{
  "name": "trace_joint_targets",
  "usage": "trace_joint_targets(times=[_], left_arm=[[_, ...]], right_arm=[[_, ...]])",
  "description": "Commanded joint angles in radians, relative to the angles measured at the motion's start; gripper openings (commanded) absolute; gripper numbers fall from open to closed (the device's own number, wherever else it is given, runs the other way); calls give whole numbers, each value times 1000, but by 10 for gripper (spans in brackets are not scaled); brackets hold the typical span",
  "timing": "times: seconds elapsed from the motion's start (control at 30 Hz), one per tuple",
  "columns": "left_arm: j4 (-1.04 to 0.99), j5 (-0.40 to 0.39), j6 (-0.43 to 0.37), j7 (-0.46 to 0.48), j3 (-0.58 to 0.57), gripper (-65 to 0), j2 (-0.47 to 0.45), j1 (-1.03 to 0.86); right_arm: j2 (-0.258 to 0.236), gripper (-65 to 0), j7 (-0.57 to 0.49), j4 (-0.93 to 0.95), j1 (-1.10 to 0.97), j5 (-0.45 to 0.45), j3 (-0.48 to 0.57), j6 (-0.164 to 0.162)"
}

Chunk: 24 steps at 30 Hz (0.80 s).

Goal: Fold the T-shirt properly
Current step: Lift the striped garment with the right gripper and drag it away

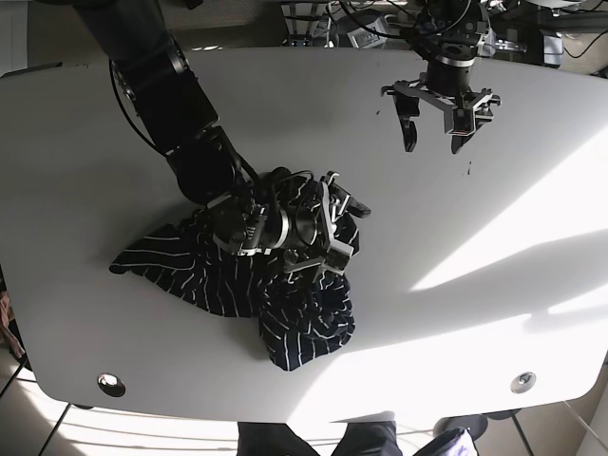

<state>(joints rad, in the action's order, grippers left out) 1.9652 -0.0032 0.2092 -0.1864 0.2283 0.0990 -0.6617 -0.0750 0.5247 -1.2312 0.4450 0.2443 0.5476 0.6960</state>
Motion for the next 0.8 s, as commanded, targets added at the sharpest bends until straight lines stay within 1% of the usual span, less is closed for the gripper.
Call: trace_joint_targets(times=[0.03, 0.07, 0.17, 0.23, 0.33, 0.37, 0.4, 0.43, 0.5, 0.57, 0.6, 0.63, 0.67, 0.73, 0.8], left_arm=[[16, -7, -1, 28, 6, -217, 2, -2], [16, -7, -1, 28, 6, -217, 2, -2], [16, -7, -1, 28, 6, -217, 2, -2], [16, -7, -1, 28, 6, -217, 2, -2], [16, -7, -1, 28, 6, -217, 2, -2], [16, -7, -1, 28, 6, -217, 2, -2], [16, -7, 0, 28, 6, -217, 0, -2], [16, -7, 0, 28, 6, -217, -2, -2], [15, -7, 0, 28, 6, -217, -2, 0], [15, -8, 0, 26, 6, -217, -2, 18], [15, -8, 2, 26, 7, -217, -2, 32], [15, -7, 2, 26, 7, -217, -2, 33], [15, -7, 2, 26, 7, -217, -3, 35], [15, -7, 2, 26, 7, -217, -3, 41], [15, -7, 2, 26, 7, -217, -3, 41]], right_arm=[[31, -176, -76, 93, 84, 20, 36, 2], [37, -176, -114, 163, 110, 20, 61, 2], [47, -176, -208, 291, 162, 20, 107, 2], [47, -176, -274, 406, 205, 19, 119, 2], [42, -176, -361, 503, 239, 10, 122, 2], [40, -176, -381, 526, 243, -26, 122, -8], [40, -176, -397, 537, 243, -81, 118, -25], [40, -176, -426, 548, 237, -167, 113, -45], [40, -176, -441, 549, 209, -248, 113, -69], [39, -176, -443, 549, 193, -260, 113, -80], [27, -181, -443, 548, 180, -254, 113, -80], [19, -203, -444, 543, 162, -254, 111, -80], [19, -249, -450, 542, 151, -254, 111, -80], [14, -385, -478, 546, 139, -254, 104, -80], [7, -528, -495, 542, 108, -254, 67, -80]])
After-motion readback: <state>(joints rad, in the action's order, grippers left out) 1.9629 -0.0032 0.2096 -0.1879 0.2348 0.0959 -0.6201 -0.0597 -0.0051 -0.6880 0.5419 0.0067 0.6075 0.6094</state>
